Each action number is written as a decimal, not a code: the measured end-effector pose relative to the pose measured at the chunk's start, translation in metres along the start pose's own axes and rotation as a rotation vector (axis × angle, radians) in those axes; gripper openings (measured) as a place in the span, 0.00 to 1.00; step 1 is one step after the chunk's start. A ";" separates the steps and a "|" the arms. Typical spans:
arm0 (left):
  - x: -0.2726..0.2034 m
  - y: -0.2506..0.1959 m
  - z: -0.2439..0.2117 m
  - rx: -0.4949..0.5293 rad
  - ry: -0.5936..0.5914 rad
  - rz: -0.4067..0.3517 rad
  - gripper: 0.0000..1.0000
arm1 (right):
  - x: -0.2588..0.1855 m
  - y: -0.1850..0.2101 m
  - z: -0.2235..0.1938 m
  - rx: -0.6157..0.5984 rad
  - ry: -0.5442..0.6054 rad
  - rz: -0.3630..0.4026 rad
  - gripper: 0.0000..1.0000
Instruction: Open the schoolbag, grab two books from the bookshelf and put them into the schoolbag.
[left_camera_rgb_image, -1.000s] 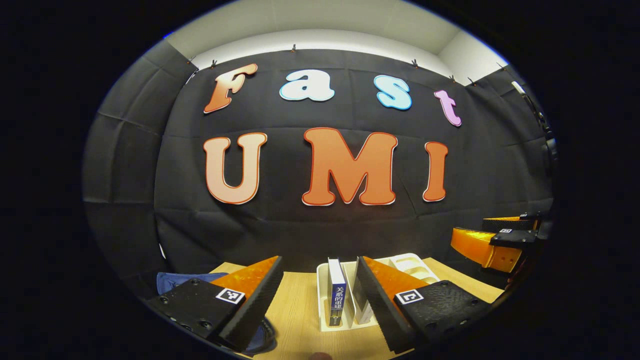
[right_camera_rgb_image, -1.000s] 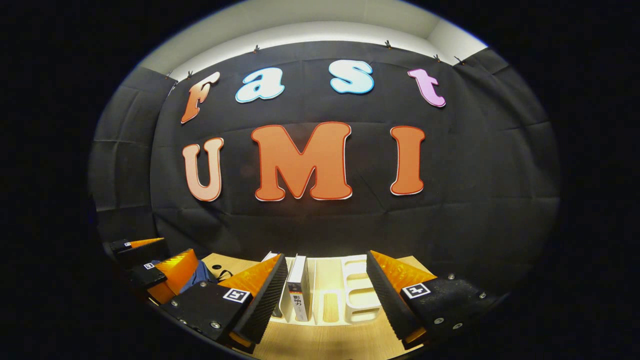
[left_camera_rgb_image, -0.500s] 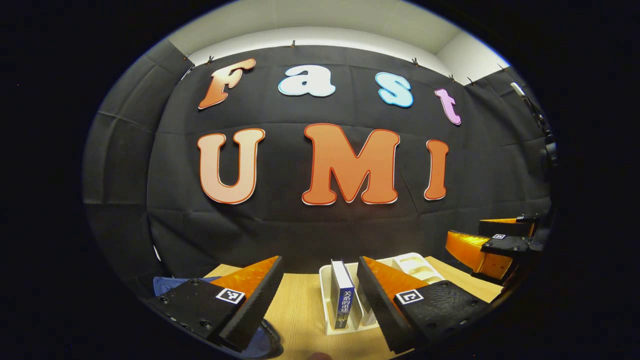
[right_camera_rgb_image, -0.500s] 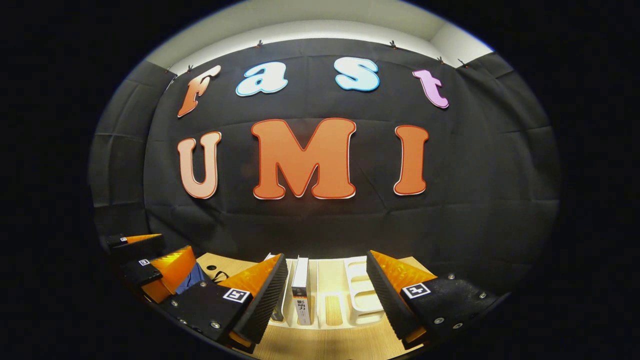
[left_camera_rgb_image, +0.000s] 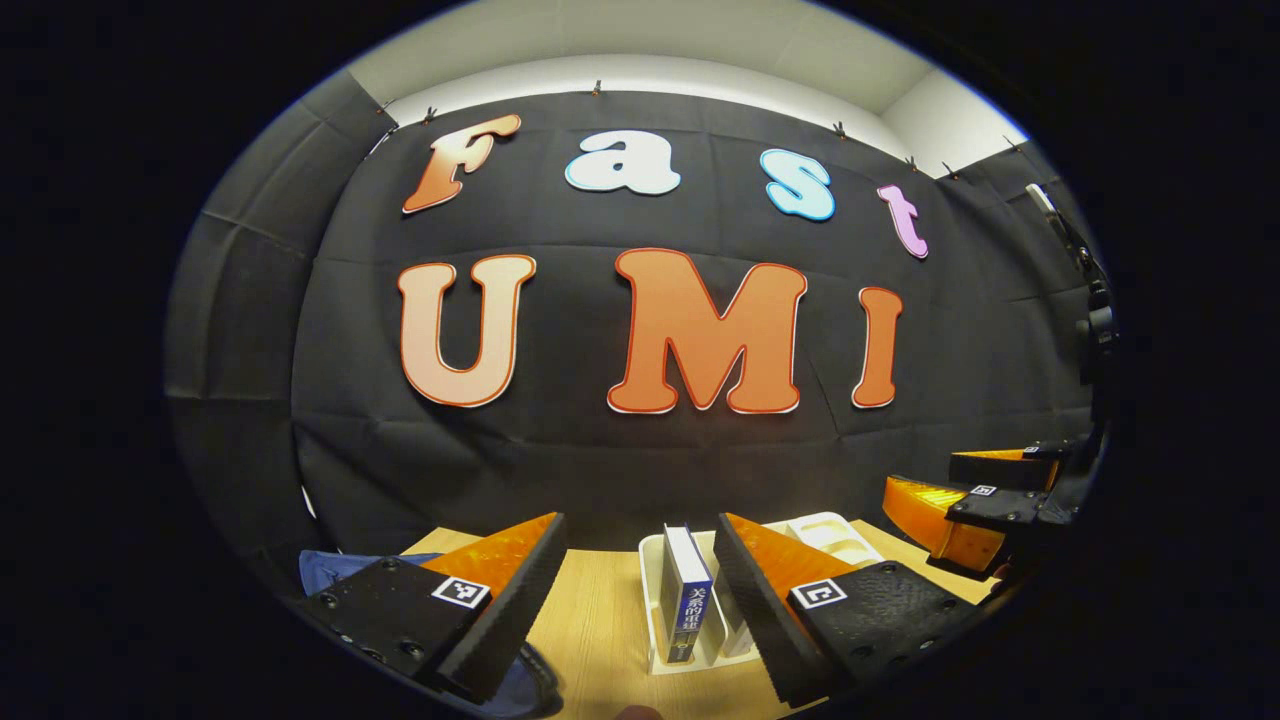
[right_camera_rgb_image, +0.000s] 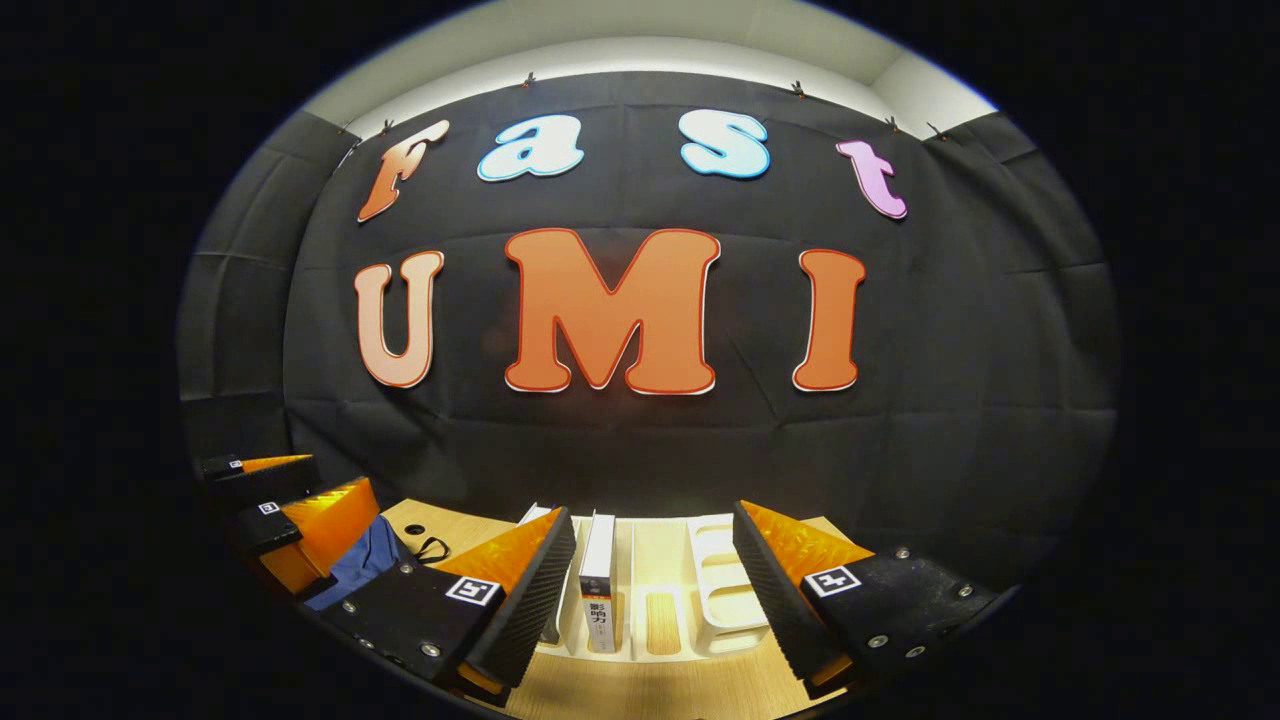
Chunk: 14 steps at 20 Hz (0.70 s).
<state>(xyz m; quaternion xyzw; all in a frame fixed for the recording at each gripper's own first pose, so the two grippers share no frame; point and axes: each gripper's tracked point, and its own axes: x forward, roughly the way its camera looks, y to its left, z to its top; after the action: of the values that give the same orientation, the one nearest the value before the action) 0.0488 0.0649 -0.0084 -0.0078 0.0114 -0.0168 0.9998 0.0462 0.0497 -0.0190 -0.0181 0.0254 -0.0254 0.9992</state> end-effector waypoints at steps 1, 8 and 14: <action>0.000 0.004 -0.002 0.000 0.001 0.009 0.93 | -0.001 0.001 -0.001 -0.002 0.001 0.004 0.94; -0.007 0.020 -0.001 -0.006 -0.004 0.050 0.93 | 0.004 0.012 -0.007 -0.005 0.020 0.032 0.94; -0.010 0.030 -0.009 -0.011 0.020 0.056 0.93 | 0.004 0.019 -0.013 -0.010 0.032 0.051 0.94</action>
<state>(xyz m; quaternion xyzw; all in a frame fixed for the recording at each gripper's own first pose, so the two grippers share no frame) 0.0400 0.0954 -0.0173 -0.0128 0.0218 0.0113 0.9996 0.0509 0.0678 -0.0327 -0.0220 0.0421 0.0001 0.9989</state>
